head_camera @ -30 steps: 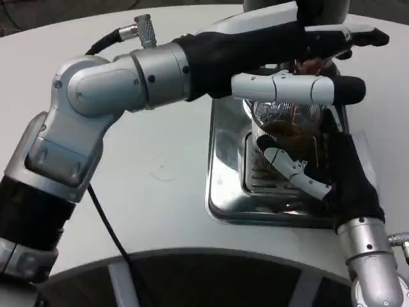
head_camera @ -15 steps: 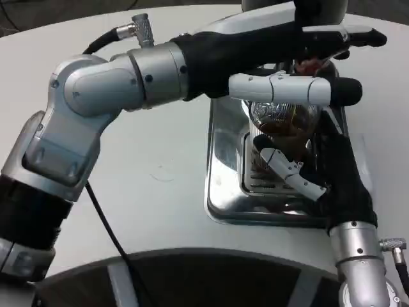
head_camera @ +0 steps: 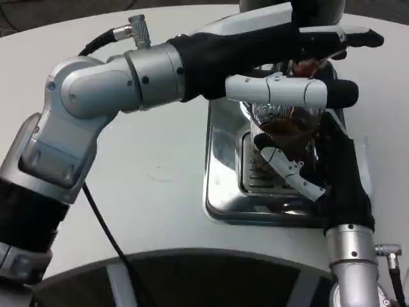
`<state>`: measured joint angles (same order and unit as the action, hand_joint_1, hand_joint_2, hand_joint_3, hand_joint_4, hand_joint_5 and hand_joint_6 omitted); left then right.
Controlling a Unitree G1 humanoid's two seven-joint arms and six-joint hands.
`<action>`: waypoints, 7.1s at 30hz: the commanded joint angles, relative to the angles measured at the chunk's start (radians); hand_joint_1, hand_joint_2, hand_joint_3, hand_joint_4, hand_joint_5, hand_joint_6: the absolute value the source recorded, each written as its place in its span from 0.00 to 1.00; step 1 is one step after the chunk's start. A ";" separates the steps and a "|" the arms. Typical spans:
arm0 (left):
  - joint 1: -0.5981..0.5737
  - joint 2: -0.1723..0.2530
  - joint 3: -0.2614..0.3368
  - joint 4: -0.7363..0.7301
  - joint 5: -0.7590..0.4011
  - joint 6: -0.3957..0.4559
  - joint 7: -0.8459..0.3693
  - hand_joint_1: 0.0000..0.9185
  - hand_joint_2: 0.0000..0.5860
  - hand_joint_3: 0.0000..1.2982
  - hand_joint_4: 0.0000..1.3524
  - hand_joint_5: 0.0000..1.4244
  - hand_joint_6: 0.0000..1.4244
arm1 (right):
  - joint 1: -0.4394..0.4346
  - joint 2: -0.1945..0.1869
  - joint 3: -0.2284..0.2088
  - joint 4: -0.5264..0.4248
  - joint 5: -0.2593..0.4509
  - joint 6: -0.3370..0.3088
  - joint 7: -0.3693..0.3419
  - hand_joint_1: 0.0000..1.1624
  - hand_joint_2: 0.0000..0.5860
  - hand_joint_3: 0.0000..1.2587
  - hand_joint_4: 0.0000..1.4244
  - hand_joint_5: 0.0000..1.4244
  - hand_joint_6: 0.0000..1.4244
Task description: Grasp the cup under the faucet to collect the drink, then remove the cup.
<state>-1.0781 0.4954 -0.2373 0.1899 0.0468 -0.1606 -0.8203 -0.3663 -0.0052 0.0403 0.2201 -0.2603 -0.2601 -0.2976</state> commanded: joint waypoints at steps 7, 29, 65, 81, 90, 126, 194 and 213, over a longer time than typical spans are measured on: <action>0.059 0.021 -0.002 -0.004 0.025 0.020 -0.022 0.00 0.11 0.08 0.04 0.07 0.09 | 0.024 0.027 0.003 0.021 -0.026 -0.065 -0.069 0.63 0.40 0.27 0.28 0.28 0.12; 0.114 -0.058 0.143 -0.050 -0.053 -0.108 0.148 0.00 0.12 0.09 0.06 0.12 0.15 | 0.037 0.028 -0.001 0.002 -0.053 -0.085 -0.120 0.63 0.40 0.36 0.36 0.38 0.21; 0.475 -0.004 0.315 -0.438 -0.191 0.076 0.196 0.00 0.14 0.16 0.16 0.20 0.22 | 0.109 0.021 -0.035 -0.111 -0.058 -0.094 -0.119 0.63 0.40 0.49 0.51 0.54 0.37; 0.690 0.009 0.381 -0.529 -0.215 0.112 0.240 0.00 0.16 0.17 0.18 0.21 0.24 | 0.158 0.030 -0.041 -0.175 -0.039 -0.084 -0.103 0.66 0.36 0.55 0.55 0.62 0.46; 0.817 0.009 0.389 -0.556 -0.209 0.117 0.248 0.00 0.16 0.17 0.18 0.22 0.24 | 0.195 0.027 -0.050 -0.226 -0.027 -0.079 -0.080 0.66 0.36 0.58 0.58 0.66 0.51; 0.927 0.103 0.361 -0.560 0.077 0.056 0.317 0.00 0.16 0.09 0.05 0.08 0.12 | 0.401 0.007 -0.015 -0.463 -0.051 -0.103 0.032 0.73 0.30 0.67 0.69 0.84 0.76; 1.194 0.207 0.447 -0.893 0.290 0.132 0.282 0.00 0.14 0.00 0.00 0.00 0.05 | 0.598 -0.030 0.139 -0.725 -0.033 -0.146 0.187 0.72 0.30 0.72 0.74 0.90 0.88; 1.295 0.206 0.539 -0.954 0.261 0.131 0.265 0.00 0.14 0.00 0.00 0.00 0.04 | 0.602 -0.056 0.138 -0.741 -0.003 -0.147 0.246 0.72 0.30 0.72 0.75 0.90 0.88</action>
<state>0.1959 0.7002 0.2958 -0.7530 0.3174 -0.0294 -0.5392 0.2324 -0.0628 0.1761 -0.4796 -0.2853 -0.3574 -0.0515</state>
